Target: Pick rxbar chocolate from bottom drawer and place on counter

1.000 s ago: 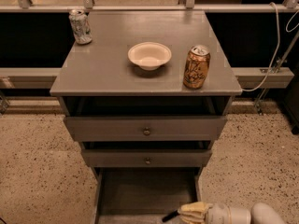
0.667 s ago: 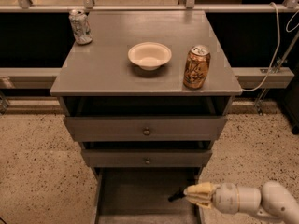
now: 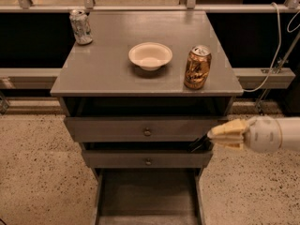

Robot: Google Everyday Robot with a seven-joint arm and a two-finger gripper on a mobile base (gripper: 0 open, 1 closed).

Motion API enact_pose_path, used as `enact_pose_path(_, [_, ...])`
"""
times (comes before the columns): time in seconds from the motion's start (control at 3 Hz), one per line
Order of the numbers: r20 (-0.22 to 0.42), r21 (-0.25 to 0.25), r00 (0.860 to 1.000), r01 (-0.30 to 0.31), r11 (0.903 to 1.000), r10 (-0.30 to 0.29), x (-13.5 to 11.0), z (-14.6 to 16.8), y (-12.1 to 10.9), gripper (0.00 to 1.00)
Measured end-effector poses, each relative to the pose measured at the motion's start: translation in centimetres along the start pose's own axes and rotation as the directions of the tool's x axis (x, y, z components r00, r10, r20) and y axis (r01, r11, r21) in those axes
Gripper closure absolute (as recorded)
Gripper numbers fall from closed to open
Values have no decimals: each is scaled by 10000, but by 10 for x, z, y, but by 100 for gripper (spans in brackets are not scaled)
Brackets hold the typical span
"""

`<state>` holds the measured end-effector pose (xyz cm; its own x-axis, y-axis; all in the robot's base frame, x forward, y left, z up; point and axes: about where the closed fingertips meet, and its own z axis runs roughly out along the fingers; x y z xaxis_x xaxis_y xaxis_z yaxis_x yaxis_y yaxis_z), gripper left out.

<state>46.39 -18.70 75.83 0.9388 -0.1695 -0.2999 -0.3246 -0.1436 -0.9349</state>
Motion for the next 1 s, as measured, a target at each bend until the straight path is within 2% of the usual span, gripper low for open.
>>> enact_pose_path(0.33, [661,-612,9963,598,9963,-557,-17,-23,-114,100])
enact_pose_path(0.67, [414,-864,9950,939,9918,-906,-13,-32,-183,100])
enact_pose_path(1.0, [-64,-512,9909,1337,9897,-1342,-5,-46,-211,100])
